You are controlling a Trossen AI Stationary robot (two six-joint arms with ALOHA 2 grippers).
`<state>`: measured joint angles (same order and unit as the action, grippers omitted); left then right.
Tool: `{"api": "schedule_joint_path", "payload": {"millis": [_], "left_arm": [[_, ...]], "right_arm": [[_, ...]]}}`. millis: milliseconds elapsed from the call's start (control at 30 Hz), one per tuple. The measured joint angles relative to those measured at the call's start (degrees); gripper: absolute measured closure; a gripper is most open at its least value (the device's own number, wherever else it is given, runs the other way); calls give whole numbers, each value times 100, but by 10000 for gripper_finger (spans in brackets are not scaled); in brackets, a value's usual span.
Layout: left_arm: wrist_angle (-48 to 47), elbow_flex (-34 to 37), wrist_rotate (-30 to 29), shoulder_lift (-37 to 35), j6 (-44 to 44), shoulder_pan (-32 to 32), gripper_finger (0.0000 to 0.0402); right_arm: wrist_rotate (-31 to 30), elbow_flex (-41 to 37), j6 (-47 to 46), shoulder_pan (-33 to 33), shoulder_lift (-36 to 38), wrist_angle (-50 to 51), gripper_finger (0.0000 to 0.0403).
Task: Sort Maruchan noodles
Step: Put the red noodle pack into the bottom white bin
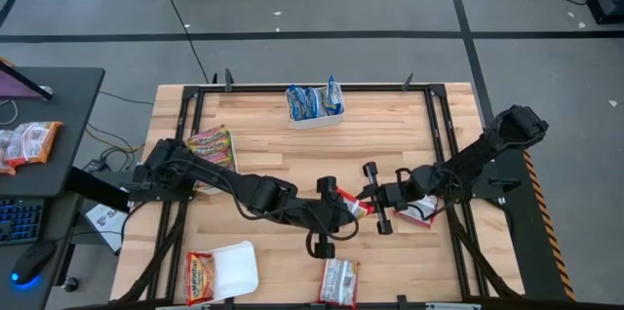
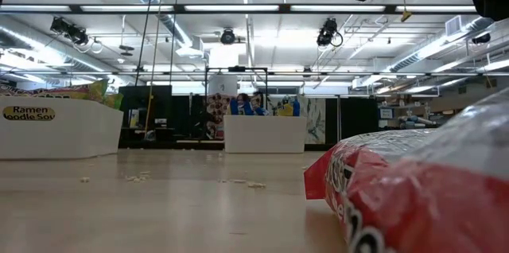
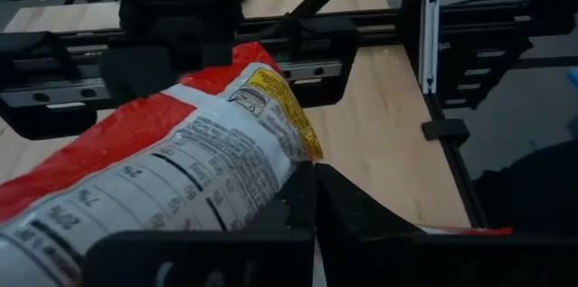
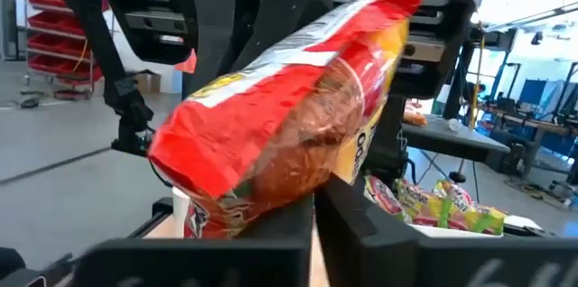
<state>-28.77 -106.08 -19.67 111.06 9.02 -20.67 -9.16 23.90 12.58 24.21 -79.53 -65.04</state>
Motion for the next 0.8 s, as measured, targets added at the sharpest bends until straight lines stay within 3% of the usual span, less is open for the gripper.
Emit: {"api": "schedule_joint_path", "payload": {"millis": [300,600,800], "left_arm": [[-38,-2,5,-2,-195,8,389],[-658,-11,44,51,107,21,316],[-507,-9,159,586,60,68,311]], "right_arm": [[73,2,-62,4,0,42,397],[-16,7,-235,4,-2,180,400],[-33,7,-875,62,-7,1477,400]]}}
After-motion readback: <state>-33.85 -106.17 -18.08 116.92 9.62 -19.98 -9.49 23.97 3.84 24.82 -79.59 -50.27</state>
